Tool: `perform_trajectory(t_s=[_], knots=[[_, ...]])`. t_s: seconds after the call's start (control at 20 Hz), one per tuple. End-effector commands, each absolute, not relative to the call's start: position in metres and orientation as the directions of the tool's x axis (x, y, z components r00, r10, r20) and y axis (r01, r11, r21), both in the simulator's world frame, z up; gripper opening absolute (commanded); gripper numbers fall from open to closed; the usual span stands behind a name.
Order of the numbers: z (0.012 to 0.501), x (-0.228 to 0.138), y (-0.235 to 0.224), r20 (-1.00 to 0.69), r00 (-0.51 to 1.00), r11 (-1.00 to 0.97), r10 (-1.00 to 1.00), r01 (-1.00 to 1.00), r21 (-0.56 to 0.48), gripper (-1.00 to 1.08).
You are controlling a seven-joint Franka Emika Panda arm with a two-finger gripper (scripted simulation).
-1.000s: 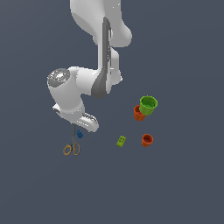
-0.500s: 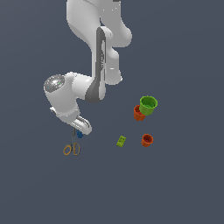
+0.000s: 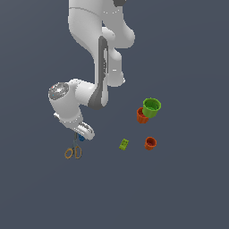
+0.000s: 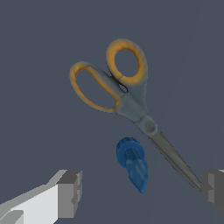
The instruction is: Pick up a designated object from a clutter of objects.
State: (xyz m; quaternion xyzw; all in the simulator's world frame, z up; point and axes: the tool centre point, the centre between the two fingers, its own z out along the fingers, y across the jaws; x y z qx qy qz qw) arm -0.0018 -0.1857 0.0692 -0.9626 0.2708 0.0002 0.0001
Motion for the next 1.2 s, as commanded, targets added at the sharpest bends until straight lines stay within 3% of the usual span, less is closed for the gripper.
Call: perform_trajectory(t_s=[0.0, 0.35, 0.4, 1.15], knots=[[0.056, -0.002, -0.186, -0.001, 0.853, -0.853, -0.523, -0.523, 0.000, 1.00], [0.042, -0.002, -0.186, 0.000, 0.852, -0.852, -0.523, -0.523, 0.000, 1.00], [0.042, -0.002, -0.186, 0.000, 0.852, -0.852, -0.523, -0.523, 0.000, -1.00], [0.049, -0.001, -0.182, 0.000, 0.852, -0.852, -0.523, -0.523, 0.000, -1.00]])
